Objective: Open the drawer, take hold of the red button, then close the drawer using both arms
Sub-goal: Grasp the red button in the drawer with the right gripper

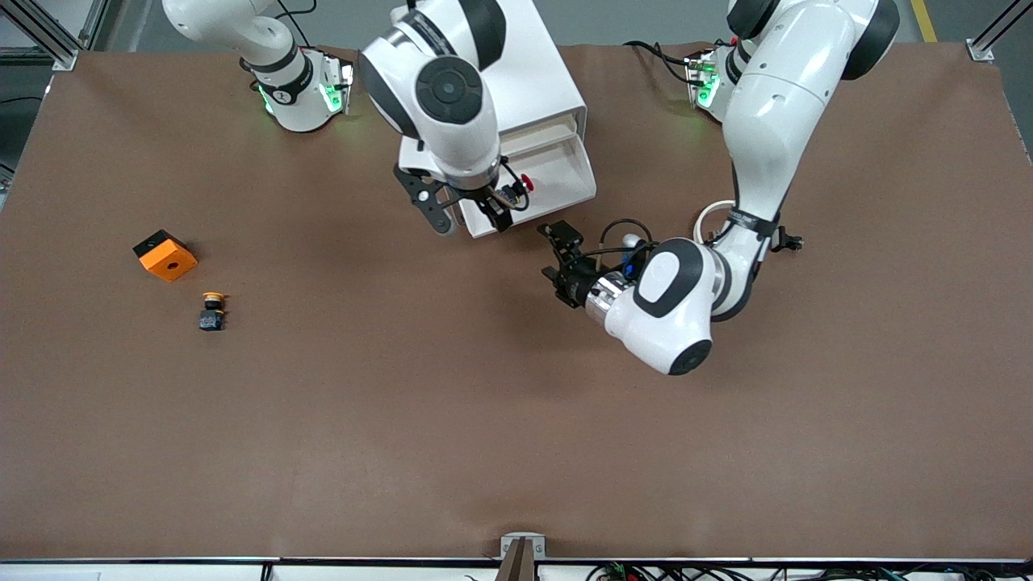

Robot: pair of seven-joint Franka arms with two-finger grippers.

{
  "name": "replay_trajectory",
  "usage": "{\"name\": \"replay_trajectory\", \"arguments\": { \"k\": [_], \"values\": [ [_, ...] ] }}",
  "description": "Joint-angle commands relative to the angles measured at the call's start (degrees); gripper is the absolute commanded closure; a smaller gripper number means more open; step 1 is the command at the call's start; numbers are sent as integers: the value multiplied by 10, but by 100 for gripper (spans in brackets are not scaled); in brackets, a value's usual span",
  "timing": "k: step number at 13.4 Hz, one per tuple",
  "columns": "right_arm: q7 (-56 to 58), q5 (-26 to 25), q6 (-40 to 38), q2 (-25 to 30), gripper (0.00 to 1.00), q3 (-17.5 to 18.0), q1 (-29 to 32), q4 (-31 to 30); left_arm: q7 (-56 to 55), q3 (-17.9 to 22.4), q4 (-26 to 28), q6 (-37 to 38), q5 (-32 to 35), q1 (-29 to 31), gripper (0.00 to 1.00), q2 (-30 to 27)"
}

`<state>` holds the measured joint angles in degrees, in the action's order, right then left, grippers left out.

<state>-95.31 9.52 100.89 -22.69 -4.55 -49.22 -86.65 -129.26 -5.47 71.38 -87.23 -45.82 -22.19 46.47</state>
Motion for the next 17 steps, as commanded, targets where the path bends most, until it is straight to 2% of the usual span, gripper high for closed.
{"name": "replay_trajectory", "arguments": {
  "k": [1, 3, 4, 7, 9, 14, 16, 17],
  "values": [
    [2, 8, 10, -22, 0, -5, -25, 4, 12, 9, -39, 7, 90, 1, 0, -27],
    [20, 8, 42, -21, 0, -6, -34, -31, 117, 12, -40, 8, 149, 3, 0, -69],
    [24, 8, 60, -20, 0, -5, -42, -46, 136, 17, -40, 8, 174, 4, 0, -89],
    [26, 8, 102, -17, 0, -5, -56, -83, 165, 34, -40, 8, 191, 37, 0, -123],
    [29, 8, 101, -17, 0, -5, -58, -92, 211, 35, -40, 8, 222, 54, 0, -155],
    [67, 8, 100, -10, 0, -5, -60, -108, 299, 30, -34, 8, 374, 52, 0, -232],
    [67, 9, 99, -11, 31, -5, -60, -108, 373, 29, -23, 8, 407, 54, 0, -268],
    [67, 9, 99, -12, 43, -5, -60, -108, 402, 32, -19, 9, 410, 57, 0, -281]
  ]
}}
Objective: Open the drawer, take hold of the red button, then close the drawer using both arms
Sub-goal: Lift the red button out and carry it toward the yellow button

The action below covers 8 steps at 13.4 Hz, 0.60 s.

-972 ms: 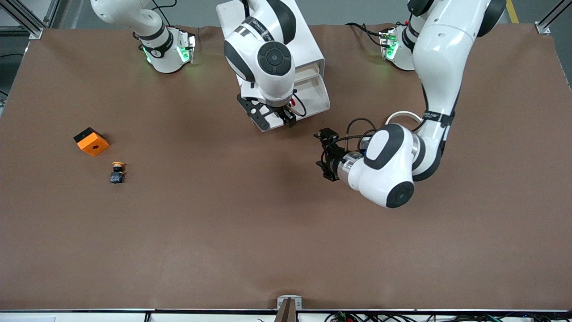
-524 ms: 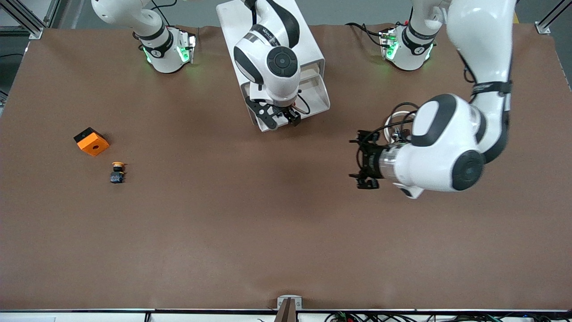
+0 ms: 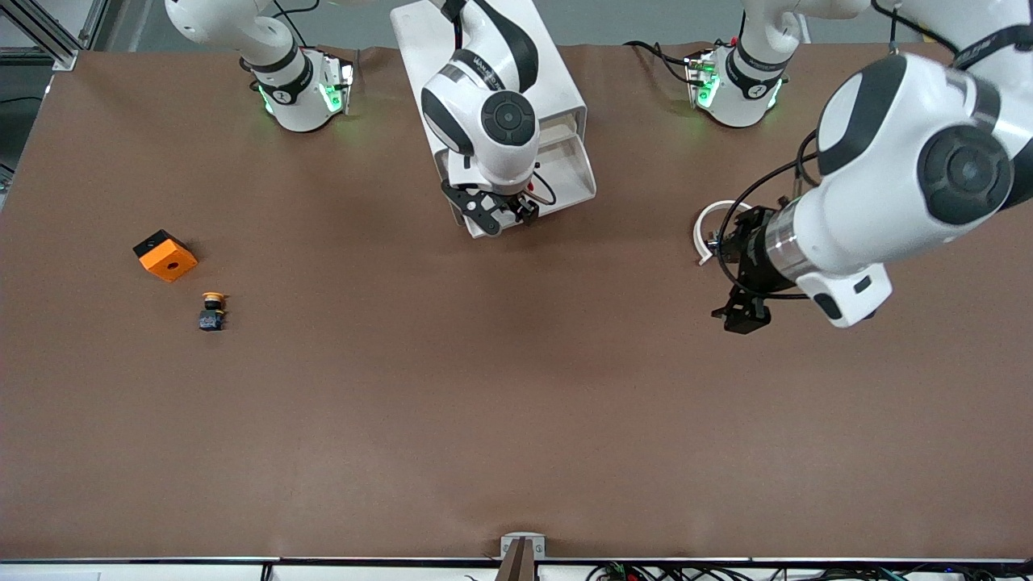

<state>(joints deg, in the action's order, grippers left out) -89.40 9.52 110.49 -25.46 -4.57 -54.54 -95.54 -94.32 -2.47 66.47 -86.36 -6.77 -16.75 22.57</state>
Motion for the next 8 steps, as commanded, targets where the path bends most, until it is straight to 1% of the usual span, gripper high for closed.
{"name": "replay_trajectory", "arguments": {
  "k": [1, 3, 5, 8],
  "values": [
    [9, 8, 3, 15, 50, -5, -7, -18, 84, 0, 34, 1, 25, 13, 0, -58],
    [9, 8, 3, 16, 64, -5, -7, -17, 188, 1, 56, 1, 26, 33, 0, -85],
    [10, 8, 3, 16, 73, -5, -7, -15, 266, 2, 74, 0, 27, 52, 0, -105],
    [9, 8, 0, 16, 74, -5, -7, -5, 379, 3, 73, 14, 48, 68, 0, -118]
  ]
}}
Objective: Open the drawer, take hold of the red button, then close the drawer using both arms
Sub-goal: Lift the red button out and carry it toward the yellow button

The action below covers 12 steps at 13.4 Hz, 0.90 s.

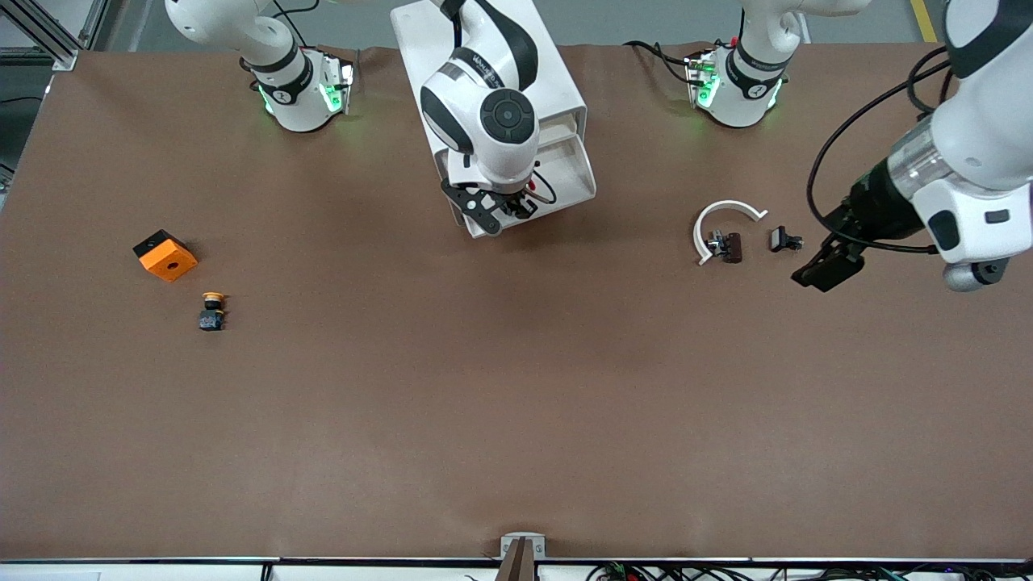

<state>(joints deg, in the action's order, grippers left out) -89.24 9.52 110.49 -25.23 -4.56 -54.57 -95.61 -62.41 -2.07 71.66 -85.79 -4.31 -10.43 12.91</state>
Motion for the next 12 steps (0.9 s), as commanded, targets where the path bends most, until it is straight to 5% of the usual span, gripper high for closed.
{"name": "replay_trajectory", "arguments": {
  "k": [1, 7, 10, 12],
  "values": [
    [7, 9, -6, 14, 74, -5, -2, 6, 97, -2, 21, 12, 39, 7, 0, -25],
    [21, 45, -152, 12, 73, -6, 88, 126, 259, -4, 32, 32, 64, 40, 0, -55],
    [139, 44, -234, 15, 73, -8, 161, 159, 323, -6, 84, -1, 57, 46, 0, -76],
    [269, 37, -289, 23, 73, -11, 213, 172, 366, -9, 165, -79, 55, 40, 0, -95]
  ]
}}
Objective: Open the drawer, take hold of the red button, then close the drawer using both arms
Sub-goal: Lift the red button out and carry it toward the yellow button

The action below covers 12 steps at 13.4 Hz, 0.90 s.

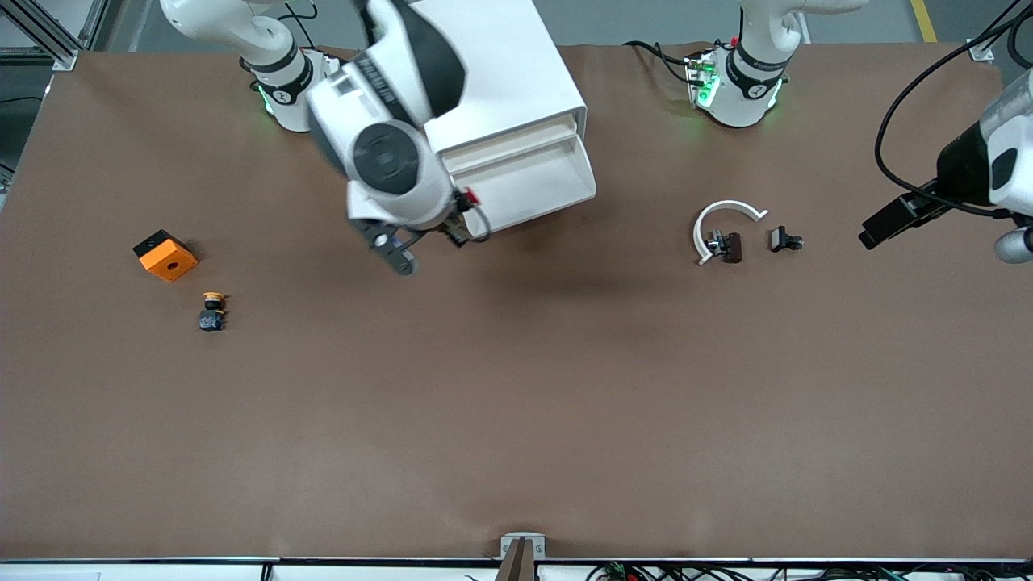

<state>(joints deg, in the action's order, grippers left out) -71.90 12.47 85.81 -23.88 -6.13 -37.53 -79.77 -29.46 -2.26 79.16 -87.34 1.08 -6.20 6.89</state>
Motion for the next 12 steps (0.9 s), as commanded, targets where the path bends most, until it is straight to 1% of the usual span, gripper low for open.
{"name": "replay_trajectory", "arguments": {
  "k": [1, 3, 4, 5, 6, 7, 8, 10, 11, 12],
  "values": [
    [170, 5, -49, 19, 73, 4, 72, 11, 54, -19, 121, -92, 1, -2, 0, -36],
    [325, 4, -60, 22, 73, 3, 139, 1, 57, -50, 181, -159, 0, -2, 0, -31],
    [396, 1, -61, 22, 73, 3, 165, -8, 57, -67, 219, -205, 0, -3, 0, -29],
    [469, -15, -57, 22, 73, 3, 188, -18, 54, -79, 250, -242, -1, -3, 0, -26],
    [526, -42, -50, 21, 73, 3, 205, -24, 48, -92, 273, -272, -1, -3, 0, -17],
    [580, -64, -34, 22, 73, 3, 219, -38, 45, -108, 285, -289, -2, -3, 0, -3],
    [618, -74, -15, 24, 73, 3, 230, -56, 35, -125, 287, -302, -4, -4, 0, 14],
    [671, -93, 35, 34, 73, 3, 251, -97, -31, -157, 288, -329, -3, -13, 0, 53],
    [692, -107, 67, 37, 73, 3, 261, -119, -63, -168, 289, -346, -3, -24, 0, 73],
    [703, -118, 97, 38, 73, 3, 267, -137, -83, -170, 292, -367, -1, -44, 0, 89]
  ]
}}
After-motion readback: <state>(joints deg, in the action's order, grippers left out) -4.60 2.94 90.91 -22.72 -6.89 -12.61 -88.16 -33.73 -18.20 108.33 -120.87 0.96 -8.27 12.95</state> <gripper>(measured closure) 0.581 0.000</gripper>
